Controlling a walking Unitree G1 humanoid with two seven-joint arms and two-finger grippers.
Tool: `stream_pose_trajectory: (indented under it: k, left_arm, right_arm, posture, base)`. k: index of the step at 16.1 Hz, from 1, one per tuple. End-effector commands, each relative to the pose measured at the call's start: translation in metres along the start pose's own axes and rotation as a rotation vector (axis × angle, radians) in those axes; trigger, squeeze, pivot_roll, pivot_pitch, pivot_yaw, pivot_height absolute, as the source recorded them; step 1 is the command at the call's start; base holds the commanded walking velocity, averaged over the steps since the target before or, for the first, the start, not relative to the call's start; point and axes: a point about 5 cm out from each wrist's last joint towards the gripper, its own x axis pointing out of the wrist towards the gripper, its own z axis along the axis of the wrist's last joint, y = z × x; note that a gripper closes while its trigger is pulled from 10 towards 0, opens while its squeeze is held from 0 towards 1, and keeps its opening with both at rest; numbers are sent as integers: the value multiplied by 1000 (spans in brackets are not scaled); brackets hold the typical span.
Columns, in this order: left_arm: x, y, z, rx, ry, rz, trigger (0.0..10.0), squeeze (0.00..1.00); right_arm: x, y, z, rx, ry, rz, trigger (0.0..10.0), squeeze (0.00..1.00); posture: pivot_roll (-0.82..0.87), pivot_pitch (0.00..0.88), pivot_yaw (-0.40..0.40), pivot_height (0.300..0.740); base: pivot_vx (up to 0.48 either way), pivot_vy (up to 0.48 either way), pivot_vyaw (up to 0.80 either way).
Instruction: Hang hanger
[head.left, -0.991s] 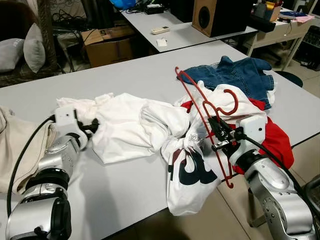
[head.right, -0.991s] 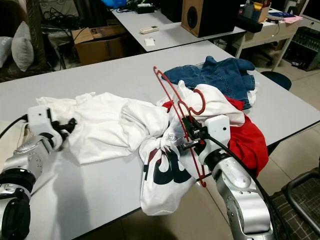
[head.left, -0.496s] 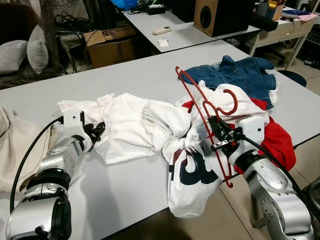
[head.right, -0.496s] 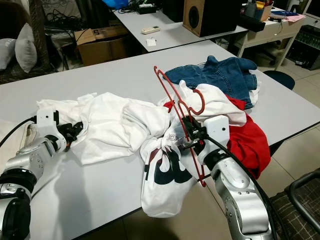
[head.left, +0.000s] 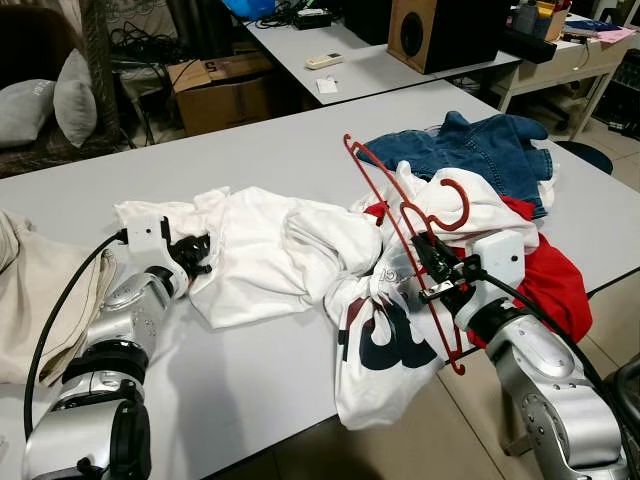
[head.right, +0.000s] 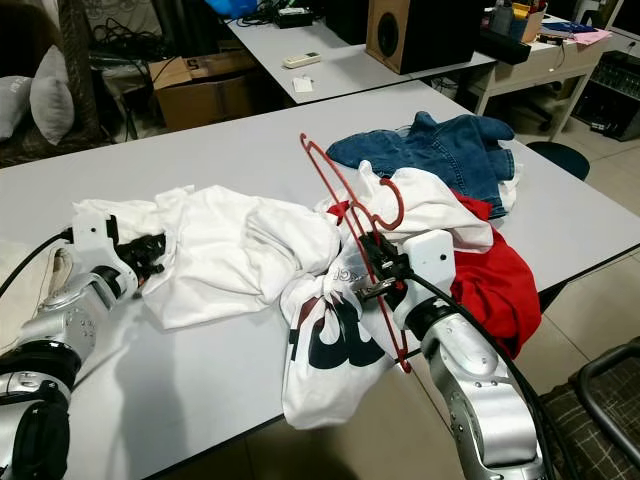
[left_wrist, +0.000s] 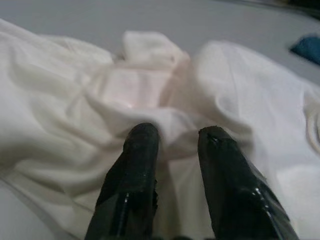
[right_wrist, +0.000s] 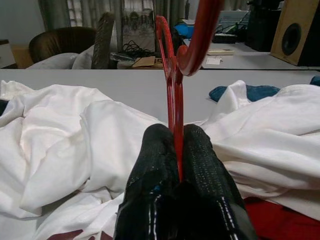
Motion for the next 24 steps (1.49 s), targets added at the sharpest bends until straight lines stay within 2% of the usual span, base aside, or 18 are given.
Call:
stream_pose_trajectory:
  k: [1, 3, 5, 7, 8, 9, 10, 11, 12, 14, 15, 17, 19, 21, 23, 24]
  left_arm:
    - [2, -3, 17, -7, -82, 5, 0, 0]
    - [6, -9, 27, -26, -129, -12, 0, 0]
    - [12, -19, 52, -56, -213, -39, 0, 0]
    - [14, -24, 60, 20, -216, -83, 0, 0]
    - [13, -24, 56, 113, -179, -92, 4078, 0]
    - [10, -20, 49, 141, -152, -102, 10000, 0]
    - [6, -16, 45, 108, -166, -107, 10000, 0]
    - [2, -14, 43, 107, -180, -110, 10000, 1000]
    - [-1, -11, 40, 105, -192, -106, 10000, 1000]
    - [-12, 2, 26, 48, -185, -33, 10000, 1000]
    - [-15, 6, 21, 42, -175, -8, 10000, 1000]
    - [-20, 10, 16, 37, -166, 0, 10000, 1000]
    - [-26, 5, 6, 12, -132, -46, 10000, 1000]
    - [-28, -8, -1, 6, -127, -152, 10000, 1000]
    - [-28, -12, -2, 30, -128, -162, 10000, 1000]
    - [-27, -11, -8, 80, -93, -138, 10000, 1000]
  right_arm:
    - [2, 0, 0, -5, 5, -3, 10000, 0]
    - [2, -3, 1, -4, 5, -19, 10000, 0]
    - [4, -5, 3, -14, -1, -22, 10000, 0]
    - [4, -5, 4, -16, -5, -23, 10000, 0]
    - [3, -5, 4, -17, -6, -25, 10000, 0]
    - [2, -4, 2, -21, -1, -29, 10000, 0]
    - [1, -3, -1, -22, 8, -31, 10000, 0]
    - [-1, -1, -2, -21, 13, -28, 10000, 0]
    - [-2, 0, -2, -20, 16, -25, 10000, 0]
    - [-3, 0, 1, 36, 7, -43, 10000, 0]
    - [-3, -1, -1, 32, 22, -60, 10000, 0]
    - [-3, -1, -5, 49, 43, -64, 10000, 0]
    - [-6, 5, -6, 100, 36, -20, 10000, 0]
    - [-5, 8, -3, 96, 17, -43, 10000, 0]
    - [-3, 10, -3, 84, 15, -52, 10000, 0]
    - [-3, 12, -3, 84, 17, -50, 10000, 0]
  posture:
    - [-52, 0, 70, 740]
    - [-52, 0, 64, 740]
    - [-57, 0, 69, 740]
    - [-57, 0, 77, 740]
    - [-58, 0, 82, 740]
    - [-59, 0, 84, 740]
    - [-60, 0, 83, 740]
    - [-62, 0, 72, 740]
    - [-60, 0, 63, 740]
    - [-53, 0, 47, 740]
    - [-50, 0, 46, 740]
    - [-49, 0, 46, 740]
    - [-41, 0, 49, 740]
    - [-42, 0, 49, 740]
    - [-48, 0, 49, 740]
    - [-49, 0, 50, 740]
  base:
    - [0, 0, 0]
    - [0, 0, 0]
    - [0, 0, 0]
    - [0, 0, 0]
    - [0, 0, 0]
    - [0, 0, 0]
    - [0, 0, 0]
    - [0, 0, 0]
    - [0, 0, 0]
    - [0, 0, 0]
    - [0, 0, 0]
    - [0, 0, 0]
    - [0, 0, 0]
    - [0, 0, 0]
    - [0, 0, 0]
    - [0, 0, 0]
